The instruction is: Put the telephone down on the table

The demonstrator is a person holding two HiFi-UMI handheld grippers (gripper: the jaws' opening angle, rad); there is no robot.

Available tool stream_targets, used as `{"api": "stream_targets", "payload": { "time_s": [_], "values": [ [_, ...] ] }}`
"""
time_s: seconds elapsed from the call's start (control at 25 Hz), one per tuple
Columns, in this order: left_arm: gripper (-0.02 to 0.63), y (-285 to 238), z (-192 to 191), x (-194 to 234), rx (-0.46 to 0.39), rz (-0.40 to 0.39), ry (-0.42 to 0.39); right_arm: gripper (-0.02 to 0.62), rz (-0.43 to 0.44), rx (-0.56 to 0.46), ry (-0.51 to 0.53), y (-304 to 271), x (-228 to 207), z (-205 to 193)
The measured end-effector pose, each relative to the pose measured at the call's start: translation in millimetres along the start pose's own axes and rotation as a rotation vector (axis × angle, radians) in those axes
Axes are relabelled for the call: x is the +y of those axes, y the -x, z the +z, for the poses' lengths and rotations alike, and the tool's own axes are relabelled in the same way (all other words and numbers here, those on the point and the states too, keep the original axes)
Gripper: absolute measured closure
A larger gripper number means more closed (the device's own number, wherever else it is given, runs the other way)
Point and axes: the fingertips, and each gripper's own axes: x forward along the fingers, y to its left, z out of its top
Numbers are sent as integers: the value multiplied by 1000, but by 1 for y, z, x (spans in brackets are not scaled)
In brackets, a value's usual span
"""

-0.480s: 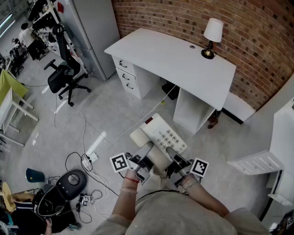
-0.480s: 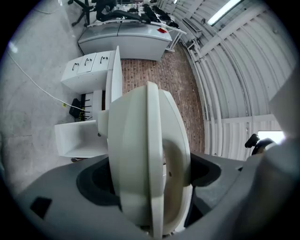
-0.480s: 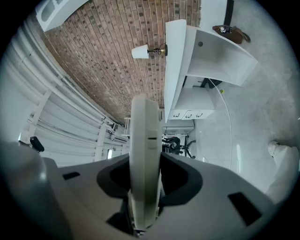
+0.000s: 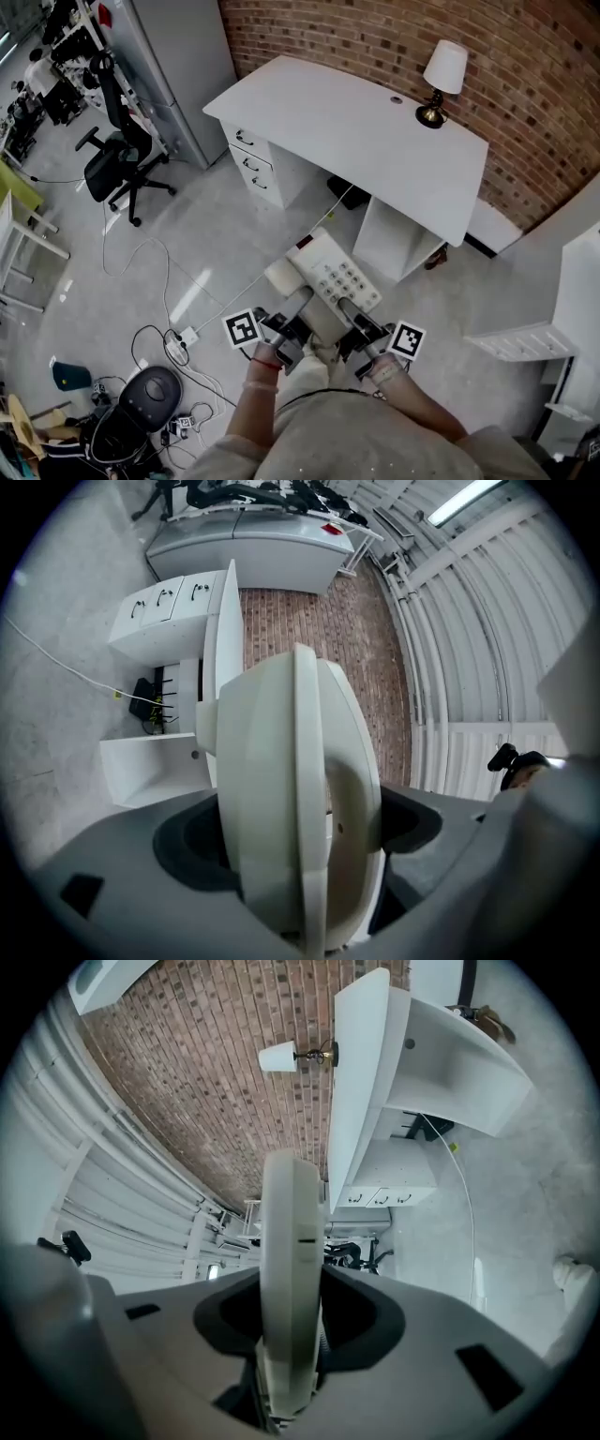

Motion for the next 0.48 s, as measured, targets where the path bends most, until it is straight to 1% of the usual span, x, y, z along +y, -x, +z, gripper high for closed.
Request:
{"api": "stream_targets", "payload": {
  "time_s": [0.24,0.48],
  "values": [
    [173,-15,38,14,24,11,14,443,-17,-17,-14,-37,-10,15],
    [173,-20,80,22,34,17,26,443,-19,-28,-19,-78,-15,22]
  ]
}}
